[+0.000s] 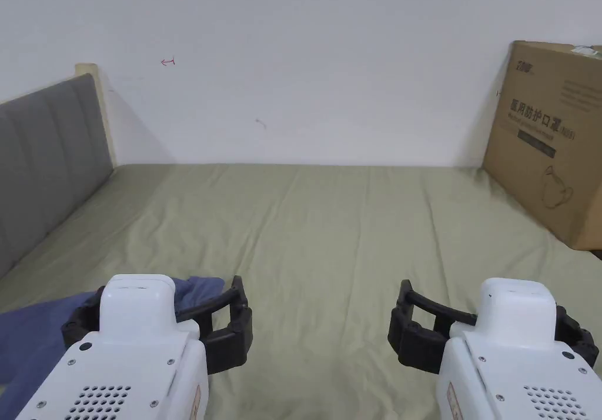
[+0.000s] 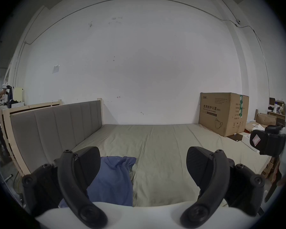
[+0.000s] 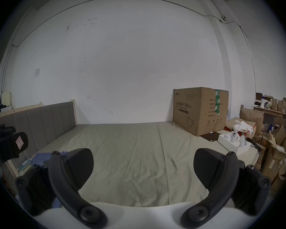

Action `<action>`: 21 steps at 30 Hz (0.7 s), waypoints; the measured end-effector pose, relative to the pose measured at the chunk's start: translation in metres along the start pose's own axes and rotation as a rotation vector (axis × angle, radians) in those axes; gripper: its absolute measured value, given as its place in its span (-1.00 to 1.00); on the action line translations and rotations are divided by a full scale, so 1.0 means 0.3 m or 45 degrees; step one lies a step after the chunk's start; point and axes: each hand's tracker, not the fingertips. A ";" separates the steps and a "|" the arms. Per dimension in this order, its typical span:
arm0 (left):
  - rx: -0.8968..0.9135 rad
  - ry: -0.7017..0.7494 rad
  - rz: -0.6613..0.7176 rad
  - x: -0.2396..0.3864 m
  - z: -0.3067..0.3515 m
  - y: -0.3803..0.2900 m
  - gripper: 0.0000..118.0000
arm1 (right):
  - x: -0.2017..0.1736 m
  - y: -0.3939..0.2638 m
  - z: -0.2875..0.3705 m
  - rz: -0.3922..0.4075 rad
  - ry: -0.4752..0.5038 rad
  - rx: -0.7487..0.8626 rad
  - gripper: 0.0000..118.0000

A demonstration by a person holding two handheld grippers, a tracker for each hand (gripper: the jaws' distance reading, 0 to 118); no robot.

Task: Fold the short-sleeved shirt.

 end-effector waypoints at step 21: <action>0.038 0.102 0.466 -0.090 -0.029 -0.008 0.85 | -0.129 0.011 -0.019 0.452 0.036 0.053 1.00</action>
